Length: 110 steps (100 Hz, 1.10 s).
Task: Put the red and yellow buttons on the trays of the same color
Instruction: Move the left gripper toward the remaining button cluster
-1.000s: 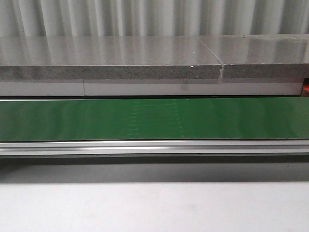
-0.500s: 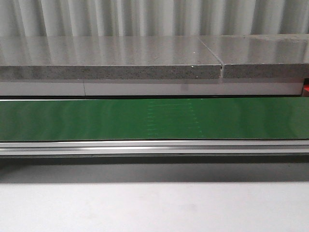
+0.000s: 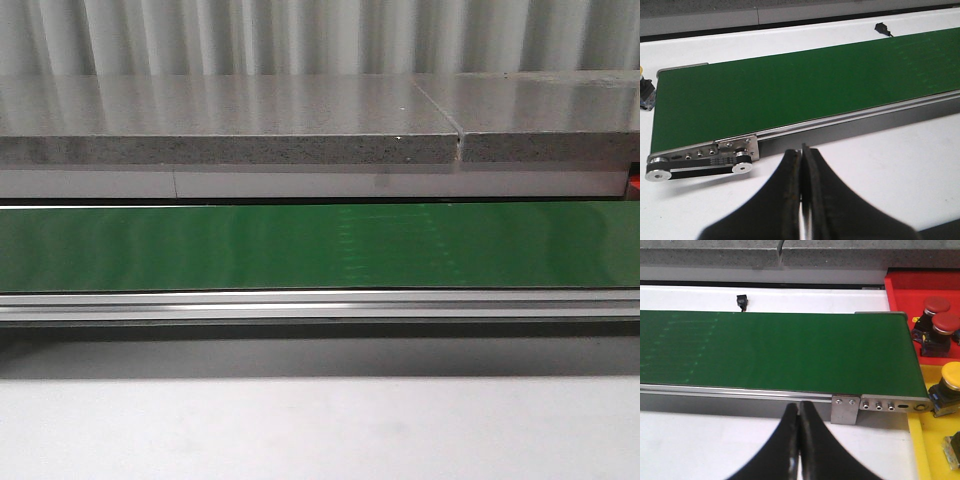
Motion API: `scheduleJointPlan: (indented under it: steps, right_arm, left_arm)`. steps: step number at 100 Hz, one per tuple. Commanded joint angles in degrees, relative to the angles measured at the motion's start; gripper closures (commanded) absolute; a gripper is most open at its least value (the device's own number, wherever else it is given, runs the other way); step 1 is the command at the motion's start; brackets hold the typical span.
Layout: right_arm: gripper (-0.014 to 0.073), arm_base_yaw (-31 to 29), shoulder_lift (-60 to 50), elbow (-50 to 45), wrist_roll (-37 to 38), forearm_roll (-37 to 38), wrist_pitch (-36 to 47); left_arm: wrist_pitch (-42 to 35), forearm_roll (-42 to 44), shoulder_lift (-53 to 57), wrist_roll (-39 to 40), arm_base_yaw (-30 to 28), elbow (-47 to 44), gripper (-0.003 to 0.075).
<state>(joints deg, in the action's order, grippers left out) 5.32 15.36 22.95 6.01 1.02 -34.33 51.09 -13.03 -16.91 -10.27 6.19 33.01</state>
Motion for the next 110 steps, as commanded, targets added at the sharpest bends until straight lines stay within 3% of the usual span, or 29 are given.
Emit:
scheduleJointPlan:
  steps: [1, 22, 44, 55, 110]
  right_arm:
    - [0.0661, 0.2, 0.4, 1.4, -0.5, 0.4, 4.5]
    - [0.0661, 0.2, 0.4, 1.4, -0.5, 0.4, 4.5]
    - [0.0661, 0.2, 0.4, 1.4, -0.5, 0.3, 4.5]
    - [0.0661, 0.2, 0.4, 1.4, -0.5, 0.3, 4.5]
    - [0.0661, 0.2, 0.4, 1.4, -0.5, 0.3, 4.5]
  left_arm:
    - [-4.0, -1.3, -0.6, 0.1, 0.3, 1.4, 0.0741]
    - [-5.0, -0.8, -0.4, 0.1, 0.3, 1.1, 0.0741]
    - [-7.3, 10.1, -1.4, 13.1, -0.7, 0.2, 0.0741]
    - [-9.4, 9.5, -3.4, 13.5, -0.8, 0.7, 0.0741]
    - [-13.0, 12.2, -30.3, 13.8, -0.8, 13.7, 0.0740]
